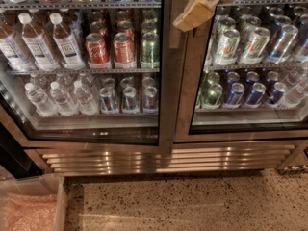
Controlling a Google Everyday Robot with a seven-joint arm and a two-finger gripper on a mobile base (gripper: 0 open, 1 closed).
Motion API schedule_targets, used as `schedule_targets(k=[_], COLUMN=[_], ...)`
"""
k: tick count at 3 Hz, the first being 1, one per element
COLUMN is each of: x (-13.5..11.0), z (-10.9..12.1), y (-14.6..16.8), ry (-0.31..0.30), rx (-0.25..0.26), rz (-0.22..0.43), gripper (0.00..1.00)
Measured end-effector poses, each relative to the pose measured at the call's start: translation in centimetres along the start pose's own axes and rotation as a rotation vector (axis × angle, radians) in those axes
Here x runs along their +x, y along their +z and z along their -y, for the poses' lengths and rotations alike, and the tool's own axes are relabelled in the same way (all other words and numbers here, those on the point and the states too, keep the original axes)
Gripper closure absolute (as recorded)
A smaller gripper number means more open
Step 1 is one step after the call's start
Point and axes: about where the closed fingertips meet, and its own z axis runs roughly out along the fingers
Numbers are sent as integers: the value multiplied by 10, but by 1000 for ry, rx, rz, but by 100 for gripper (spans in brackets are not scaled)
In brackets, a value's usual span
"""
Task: Open left fridge door
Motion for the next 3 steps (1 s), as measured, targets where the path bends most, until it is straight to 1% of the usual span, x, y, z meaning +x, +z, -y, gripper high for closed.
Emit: schedule_targets(k=[1, 2, 3], x=[0, -1, -3], z=[0, -3, -22], y=[0, 1, 8], ry=[0, 4, 17], rx=[0, -9, -65], rz=[0, 3, 7], gripper=[61, 55, 33])
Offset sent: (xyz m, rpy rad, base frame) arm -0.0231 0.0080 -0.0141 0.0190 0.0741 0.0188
